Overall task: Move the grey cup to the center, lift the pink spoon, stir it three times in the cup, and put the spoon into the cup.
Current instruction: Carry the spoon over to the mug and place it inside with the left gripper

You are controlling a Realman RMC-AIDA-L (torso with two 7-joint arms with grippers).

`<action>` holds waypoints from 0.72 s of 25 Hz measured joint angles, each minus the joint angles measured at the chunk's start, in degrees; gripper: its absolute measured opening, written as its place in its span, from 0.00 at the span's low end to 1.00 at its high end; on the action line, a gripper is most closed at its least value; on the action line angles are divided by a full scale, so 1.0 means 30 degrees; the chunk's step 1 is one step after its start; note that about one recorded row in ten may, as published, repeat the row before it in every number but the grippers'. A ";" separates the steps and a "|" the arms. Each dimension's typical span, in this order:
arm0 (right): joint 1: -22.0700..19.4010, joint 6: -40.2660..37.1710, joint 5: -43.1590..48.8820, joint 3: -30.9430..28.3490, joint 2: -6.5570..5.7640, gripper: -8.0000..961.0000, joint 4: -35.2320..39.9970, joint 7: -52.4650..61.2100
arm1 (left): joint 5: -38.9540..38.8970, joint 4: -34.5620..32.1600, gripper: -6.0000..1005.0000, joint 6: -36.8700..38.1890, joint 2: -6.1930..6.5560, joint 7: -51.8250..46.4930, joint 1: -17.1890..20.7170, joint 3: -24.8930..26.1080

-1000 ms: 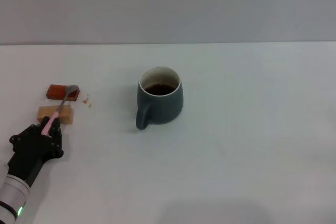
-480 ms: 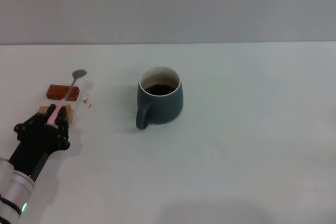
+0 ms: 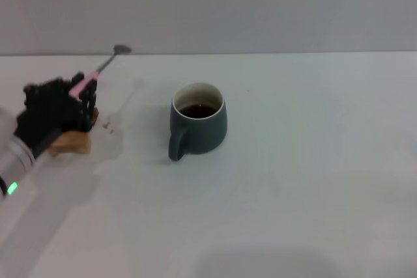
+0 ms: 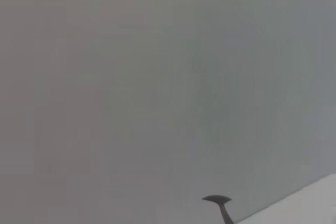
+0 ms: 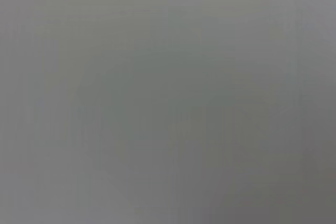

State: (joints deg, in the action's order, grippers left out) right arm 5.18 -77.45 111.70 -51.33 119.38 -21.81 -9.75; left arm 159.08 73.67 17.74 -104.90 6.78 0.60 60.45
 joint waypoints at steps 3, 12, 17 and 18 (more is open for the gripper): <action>-0.0001 0.0001 -0.0002 -0.0021 -0.0006 0.01 0.0005 0.0000 | 0.1837 0.4998 0.18 -0.5556 0.0578 0.0498 0.0482 0.1113; -0.0021 0.0002 -0.0028 -0.0197 -0.0011 0.01 0.0078 0.0493 | 0.0993 1.2966 0.18 -1.9223 -0.1903 1.0089 -0.0535 0.3452; -0.0044 0.0006 -0.0029 -0.0205 -0.0012 0.01 0.0109 0.0723 | -0.1513 1.3716 0.18 -2.2933 -0.4330 1.5845 -0.1309 0.5721; -0.0044 0.0006 -0.0029 -0.0205 -0.0012 0.01 0.0109 0.0723 | -0.1513 1.3716 0.18 -2.2933 -0.4330 1.5845 -0.1309 0.5721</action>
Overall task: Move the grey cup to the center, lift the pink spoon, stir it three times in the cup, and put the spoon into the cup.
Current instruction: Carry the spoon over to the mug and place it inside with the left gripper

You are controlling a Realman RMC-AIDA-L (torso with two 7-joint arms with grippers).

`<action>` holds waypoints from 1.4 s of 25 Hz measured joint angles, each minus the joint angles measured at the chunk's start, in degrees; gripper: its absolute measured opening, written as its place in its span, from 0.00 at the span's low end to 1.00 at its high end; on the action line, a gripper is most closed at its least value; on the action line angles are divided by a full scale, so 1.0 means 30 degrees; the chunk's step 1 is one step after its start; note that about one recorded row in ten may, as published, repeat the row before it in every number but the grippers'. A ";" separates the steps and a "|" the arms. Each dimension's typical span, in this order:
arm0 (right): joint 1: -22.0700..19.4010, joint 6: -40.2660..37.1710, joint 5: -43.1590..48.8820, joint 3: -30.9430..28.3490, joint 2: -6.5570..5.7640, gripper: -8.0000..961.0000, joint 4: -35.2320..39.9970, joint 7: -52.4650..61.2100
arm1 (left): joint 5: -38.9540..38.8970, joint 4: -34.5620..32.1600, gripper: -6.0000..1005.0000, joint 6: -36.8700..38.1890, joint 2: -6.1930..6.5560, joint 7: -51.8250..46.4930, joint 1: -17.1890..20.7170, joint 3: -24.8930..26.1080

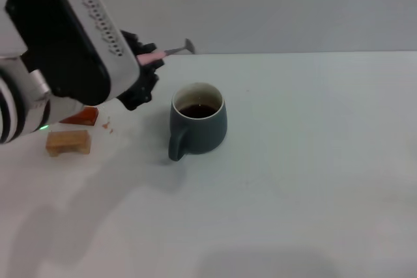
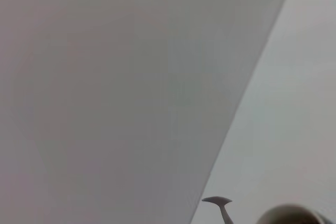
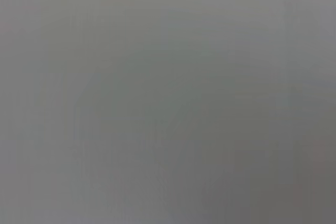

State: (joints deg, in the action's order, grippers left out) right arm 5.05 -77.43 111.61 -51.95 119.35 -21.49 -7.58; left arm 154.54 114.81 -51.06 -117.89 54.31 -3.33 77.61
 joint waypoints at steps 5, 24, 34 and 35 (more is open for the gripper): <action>-0.0173 -0.0001 -0.0001 -0.0024 0.0020 0.01 0.0011 0.0007 | -0.1497 -0.0136 0.18 -0.2256 0.0096 0.0496 -0.1451 0.1062; -0.0569 -0.0522 -0.0001 0.0087 0.0062 0.01 -0.0140 0.0134 | -0.1464 -0.2826 0.18 -0.4900 0.0020 0.1332 -0.3637 0.2028; -0.0804 -0.0736 0.0000 0.0179 0.0061 0.01 -0.0163 0.0184 | -0.1622 -0.6878 0.18 -0.3929 -0.0019 0.1736 -0.5753 0.2548; -0.0834 -0.0736 0.0000 0.0179 0.0061 0.01 -0.0164 0.0184 | -0.1622 -0.6878 0.18 -0.3929 -0.0019 0.1736 -0.5753 0.2548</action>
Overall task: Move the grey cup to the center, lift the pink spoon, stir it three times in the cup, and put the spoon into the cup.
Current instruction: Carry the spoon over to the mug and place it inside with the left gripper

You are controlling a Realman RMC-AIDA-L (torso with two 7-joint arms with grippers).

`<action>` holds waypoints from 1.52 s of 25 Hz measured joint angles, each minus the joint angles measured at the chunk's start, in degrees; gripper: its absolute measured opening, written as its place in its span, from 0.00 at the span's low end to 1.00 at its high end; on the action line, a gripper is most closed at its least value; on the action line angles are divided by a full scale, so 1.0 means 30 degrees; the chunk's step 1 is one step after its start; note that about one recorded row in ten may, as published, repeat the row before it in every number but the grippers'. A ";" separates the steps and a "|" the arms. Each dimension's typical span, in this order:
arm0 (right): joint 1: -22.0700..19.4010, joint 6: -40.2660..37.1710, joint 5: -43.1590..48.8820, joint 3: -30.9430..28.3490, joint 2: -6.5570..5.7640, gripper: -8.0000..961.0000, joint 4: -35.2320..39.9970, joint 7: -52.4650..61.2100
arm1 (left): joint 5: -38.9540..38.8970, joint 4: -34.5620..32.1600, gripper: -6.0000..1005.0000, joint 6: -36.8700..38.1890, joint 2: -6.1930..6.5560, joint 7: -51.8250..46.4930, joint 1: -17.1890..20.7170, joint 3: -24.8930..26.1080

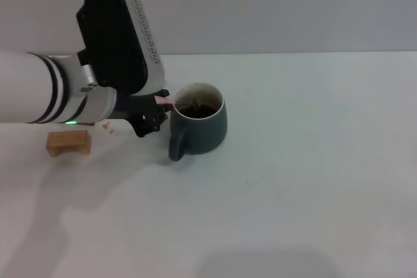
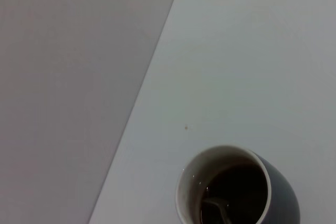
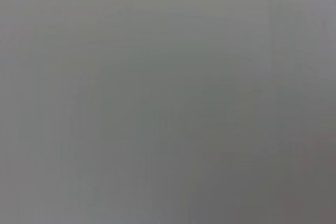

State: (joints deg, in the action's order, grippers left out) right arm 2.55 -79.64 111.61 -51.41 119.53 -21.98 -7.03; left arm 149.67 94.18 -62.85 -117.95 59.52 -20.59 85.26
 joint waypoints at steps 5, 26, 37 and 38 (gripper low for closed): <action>-0.0058 0.0000 0.0000 -0.0002 -0.0001 0.01 0.0002 0.0022 | -0.0093 -0.1554 0.18 0.0719 -0.0039 0.0265 -0.0825 -0.0077; 0.0106 0.0169 0.0001 0.0028 -0.0029 0.01 0.0080 0.0031 | -0.0312 0.0488 0.18 0.0102 -0.0006 0.0346 0.0651 -0.0186; 0.0079 0.0182 0.0001 0.0027 -0.0031 0.01 0.0030 0.0027 | -0.0403 -0.1180 0.18 0.0609 -0.0045 0.0423 -0.0463 0.0340; 0.0063 0.0182 0.0000 0.0026 -0.0031 0.01 0.0031 0.0028 | -0.0421 -0.1366 0.18 0.0714 -0.0058 0.0425 -0.0657 0.0234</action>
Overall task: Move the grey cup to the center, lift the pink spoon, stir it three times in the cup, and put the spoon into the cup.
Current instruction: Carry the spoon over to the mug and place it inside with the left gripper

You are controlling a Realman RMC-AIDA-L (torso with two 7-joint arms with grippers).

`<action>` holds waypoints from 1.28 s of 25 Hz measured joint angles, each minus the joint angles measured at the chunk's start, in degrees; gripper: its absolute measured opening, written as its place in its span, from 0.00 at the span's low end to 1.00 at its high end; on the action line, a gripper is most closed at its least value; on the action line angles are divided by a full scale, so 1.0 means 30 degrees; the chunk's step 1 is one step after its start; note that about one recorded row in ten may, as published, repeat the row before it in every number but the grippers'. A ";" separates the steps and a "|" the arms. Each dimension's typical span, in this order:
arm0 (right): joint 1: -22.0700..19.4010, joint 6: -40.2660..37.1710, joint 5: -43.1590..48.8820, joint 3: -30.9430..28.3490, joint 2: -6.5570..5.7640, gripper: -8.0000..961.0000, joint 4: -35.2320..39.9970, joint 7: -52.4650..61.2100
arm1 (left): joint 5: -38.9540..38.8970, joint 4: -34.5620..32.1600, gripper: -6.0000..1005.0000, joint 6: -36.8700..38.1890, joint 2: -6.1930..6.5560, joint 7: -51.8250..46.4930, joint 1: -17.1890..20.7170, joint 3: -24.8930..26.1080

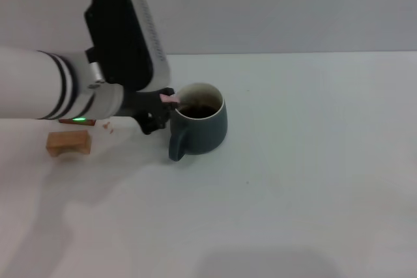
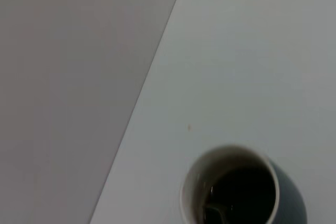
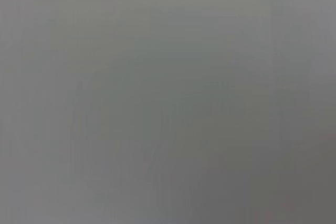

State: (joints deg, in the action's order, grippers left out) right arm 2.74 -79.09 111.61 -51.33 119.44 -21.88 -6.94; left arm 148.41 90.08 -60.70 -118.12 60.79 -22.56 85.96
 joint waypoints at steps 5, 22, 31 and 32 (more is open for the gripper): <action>-0.0033 0.0000 0.0001 0.0000 -0.0001 0.01 0.0059 -0.0001 | -0.0037 -0.0772 0.18 0.0578 -0.0066 -0.0041 -0.0924 -0.0964; 0.0163 0.0054 0.0133 0.0031 -0.0021 0.01 0.0205 0.0333 | 0.0213 0.1297 0.18 -0.0352 0.0023 -0.0190 0.1207 -0.0723; 0.0282 0.0233 0.0149 0.0030 -0.0057 0.01 0.0211 0.0347 | 0.0480 0.0717 0.18 -0.0108 0.0010 -0.0197 0.0743 -0.0295; 0.0283 0.0233 0.0149 0.0031 -0.0059 0.01 0.0219 0.0350 | 0.0472 0.0574 0.18 -0.0016 -0.0002 -0.0198 0.0588 -0.0315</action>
State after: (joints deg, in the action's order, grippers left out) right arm 3.59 -78.39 112.06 -51.24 119.26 -21.23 -5.90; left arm 149.82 91.80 -60.75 -118.13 60.20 -20.80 85.01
